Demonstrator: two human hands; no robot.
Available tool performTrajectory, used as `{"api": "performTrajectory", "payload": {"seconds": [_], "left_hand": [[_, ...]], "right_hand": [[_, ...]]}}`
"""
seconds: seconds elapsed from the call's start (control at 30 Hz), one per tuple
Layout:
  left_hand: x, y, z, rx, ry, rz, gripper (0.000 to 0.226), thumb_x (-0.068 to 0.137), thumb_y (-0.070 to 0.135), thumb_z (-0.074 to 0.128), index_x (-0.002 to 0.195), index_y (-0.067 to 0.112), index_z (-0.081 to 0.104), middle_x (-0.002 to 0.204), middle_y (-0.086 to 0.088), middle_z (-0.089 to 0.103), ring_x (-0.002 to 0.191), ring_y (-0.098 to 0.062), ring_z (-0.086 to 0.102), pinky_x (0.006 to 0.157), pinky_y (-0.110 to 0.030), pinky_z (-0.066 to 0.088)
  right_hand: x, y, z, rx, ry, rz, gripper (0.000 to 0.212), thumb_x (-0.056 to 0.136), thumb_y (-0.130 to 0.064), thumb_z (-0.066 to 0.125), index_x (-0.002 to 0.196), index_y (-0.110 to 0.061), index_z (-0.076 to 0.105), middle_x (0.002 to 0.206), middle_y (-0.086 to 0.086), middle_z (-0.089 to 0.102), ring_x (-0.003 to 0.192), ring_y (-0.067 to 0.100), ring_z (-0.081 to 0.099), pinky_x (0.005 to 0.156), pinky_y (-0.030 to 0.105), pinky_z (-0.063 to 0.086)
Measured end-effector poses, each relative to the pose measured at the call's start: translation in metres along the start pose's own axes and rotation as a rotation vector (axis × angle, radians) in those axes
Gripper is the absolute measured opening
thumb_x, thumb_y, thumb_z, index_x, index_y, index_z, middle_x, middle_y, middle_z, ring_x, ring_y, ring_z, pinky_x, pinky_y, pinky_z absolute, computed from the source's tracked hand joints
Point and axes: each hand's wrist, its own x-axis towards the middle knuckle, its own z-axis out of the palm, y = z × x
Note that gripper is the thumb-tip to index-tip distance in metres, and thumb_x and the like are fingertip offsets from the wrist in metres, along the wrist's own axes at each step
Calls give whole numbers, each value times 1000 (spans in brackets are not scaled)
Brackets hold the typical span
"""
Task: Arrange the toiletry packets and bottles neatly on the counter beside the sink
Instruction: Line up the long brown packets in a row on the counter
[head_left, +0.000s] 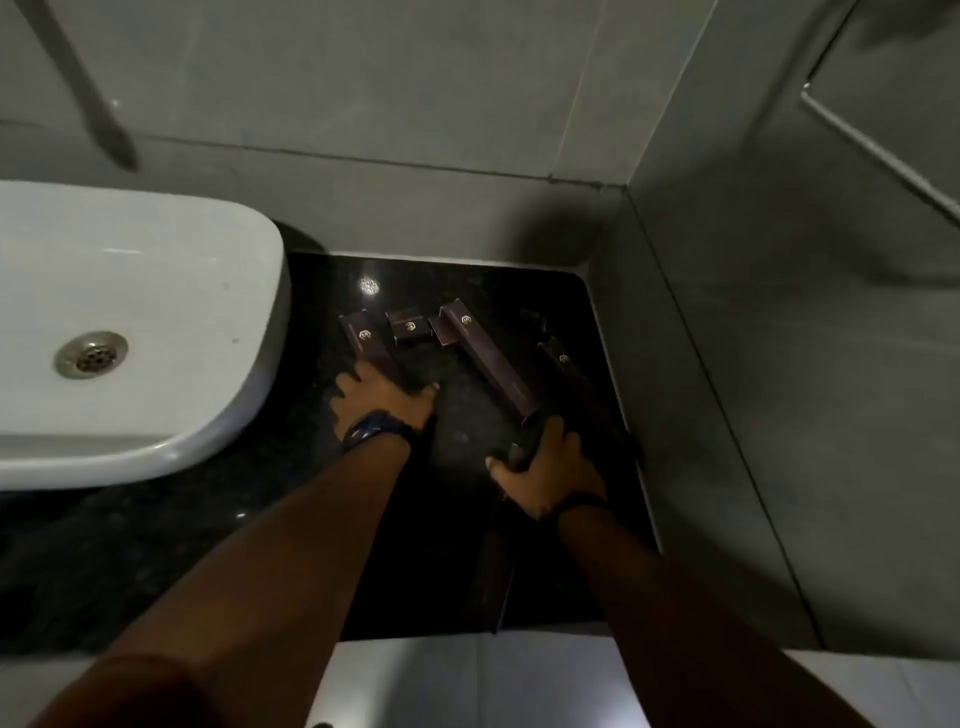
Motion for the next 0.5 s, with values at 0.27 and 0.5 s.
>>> {"api": "performTrajectory", "payload": {"seconds": [0.27,0.5], "left_hand": [[10,-17,9,-2,-4,68,66,78,40,67,125,2,42,127,-22,46,110,-42,53,86,-45,47],[-37,-79,-22,50,-84,24,65,69,48,72,121,13,55,120,-19,54,103,-40,60,87,-40,49]], "right_hand": [[3,-4,24,-32,-26,-42,78,74,-38,65,136,-14,25,129,19,43,109,42,53,89,43,48],[3,-56,42,-7,-57,-103,69,77,-32,71,130,-18,30,136,14,40,119,34,51,93,43,51]]}}
